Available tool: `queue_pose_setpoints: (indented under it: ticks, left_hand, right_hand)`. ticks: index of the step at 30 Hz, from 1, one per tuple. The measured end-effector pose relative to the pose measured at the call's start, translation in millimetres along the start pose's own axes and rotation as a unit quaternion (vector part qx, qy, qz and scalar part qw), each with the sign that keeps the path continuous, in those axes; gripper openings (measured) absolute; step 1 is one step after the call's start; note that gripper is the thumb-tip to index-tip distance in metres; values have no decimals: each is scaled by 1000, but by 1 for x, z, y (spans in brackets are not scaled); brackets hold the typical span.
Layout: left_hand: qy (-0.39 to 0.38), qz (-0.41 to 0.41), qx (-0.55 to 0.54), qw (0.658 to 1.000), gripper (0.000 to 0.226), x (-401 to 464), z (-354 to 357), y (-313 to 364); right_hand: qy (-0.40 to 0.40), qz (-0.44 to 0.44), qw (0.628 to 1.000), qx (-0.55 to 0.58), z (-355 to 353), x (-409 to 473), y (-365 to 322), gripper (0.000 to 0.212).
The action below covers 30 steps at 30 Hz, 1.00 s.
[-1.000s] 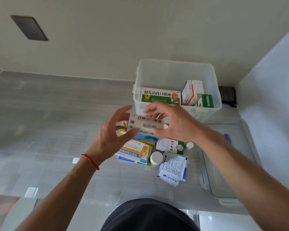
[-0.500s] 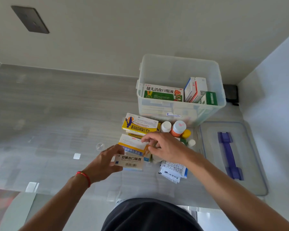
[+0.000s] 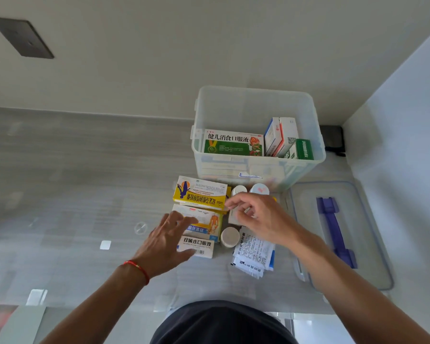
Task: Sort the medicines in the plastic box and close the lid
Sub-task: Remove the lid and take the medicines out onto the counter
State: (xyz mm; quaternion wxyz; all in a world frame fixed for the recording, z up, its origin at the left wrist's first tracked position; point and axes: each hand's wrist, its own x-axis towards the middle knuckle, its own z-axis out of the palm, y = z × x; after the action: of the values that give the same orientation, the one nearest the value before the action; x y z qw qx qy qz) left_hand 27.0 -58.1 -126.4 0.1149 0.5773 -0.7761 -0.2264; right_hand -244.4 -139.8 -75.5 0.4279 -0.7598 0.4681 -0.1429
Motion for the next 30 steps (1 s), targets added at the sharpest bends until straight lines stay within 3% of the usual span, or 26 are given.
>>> queue_pose_setpoints:
  ticks: [6, 10, 13, 17, 22, 30]
  left_hand:
    - [212, 55, -63, 974, 27, 76, -72, 48]
    - [323, 70, -42, 943, 25, 143, -109, 61]
    - [276, -6, 16, 961, 33, 198, -114, 59]
    - [136, -149, 94, 975, 51, 233, -89, 49]
    - [138, -160, 107, 972, 56, 237, -80, 39]
    - [168, -201, 3, 965, 52, 238, -83, 45]
  right_hand:
    - [106, -74, 992, -6, -58, 14, -24, 18]
    - [218, -56, 974, -16, -109, 50, -24, 18]
    - [210, 19, 973, -89, -128, 97, -7, 16]
    - [62, 121, 978, -157, -123, 162, 19, 36]
    - [-94, 160, 942, -281, -99, 220, 37, 33]
    - [-95, 158, 923, -337, -83, 237, 50, 52]
